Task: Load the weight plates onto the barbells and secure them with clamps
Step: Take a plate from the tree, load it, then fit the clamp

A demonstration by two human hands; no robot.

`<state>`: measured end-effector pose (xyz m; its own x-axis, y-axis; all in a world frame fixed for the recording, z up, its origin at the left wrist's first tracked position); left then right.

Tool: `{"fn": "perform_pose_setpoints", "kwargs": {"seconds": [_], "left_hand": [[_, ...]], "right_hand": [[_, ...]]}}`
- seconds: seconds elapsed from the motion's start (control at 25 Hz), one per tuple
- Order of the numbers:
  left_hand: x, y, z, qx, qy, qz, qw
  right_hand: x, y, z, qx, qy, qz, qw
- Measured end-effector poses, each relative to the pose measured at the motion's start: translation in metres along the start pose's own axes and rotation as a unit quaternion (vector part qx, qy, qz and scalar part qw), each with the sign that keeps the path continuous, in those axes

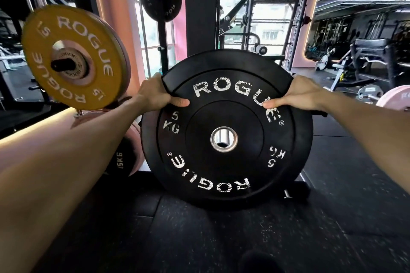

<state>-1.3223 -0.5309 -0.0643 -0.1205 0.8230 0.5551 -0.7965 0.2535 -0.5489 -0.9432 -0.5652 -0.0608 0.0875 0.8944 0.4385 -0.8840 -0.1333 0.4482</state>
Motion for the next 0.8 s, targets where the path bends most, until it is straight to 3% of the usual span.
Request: {"fn": "perform_pose_setpoints", "kwargs": {"seconds": [0.32, 0.52, 0.8], "left_hand": [[-0.015, 0.033, -0.032, -0.029, 0.013, 0.015, 0.999], [-0.038, 0.023, -0.014, -0.091, -0.047, 0.016, 0.995], [-0.041, 0.01, -0.009, -0.103, -0.072, -0.023, 0.992]], "right_hand": [[-0.019, -0.008, -0.035, 0.006, 0.0, 0.002, 1.0], [-0.024, -0.02, -0.031, 0.032, -0.069, -0.026, 0.997], [-0.033, -0.029, -0.025, 0.047, -0.135, -0.023, 0.99]]}}
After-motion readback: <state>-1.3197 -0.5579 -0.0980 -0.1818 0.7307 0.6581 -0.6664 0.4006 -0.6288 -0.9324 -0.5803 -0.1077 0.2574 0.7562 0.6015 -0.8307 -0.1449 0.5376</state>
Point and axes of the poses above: each hand's wrist, its own x-axis towards the middle knuckle, its own z-axis out of the back of the hand, y = z × x, the point moved 10 cm from there along x, towards the middle knuckle, and after that the axes turned 14 degrees about -y, right-handed, at the moved point
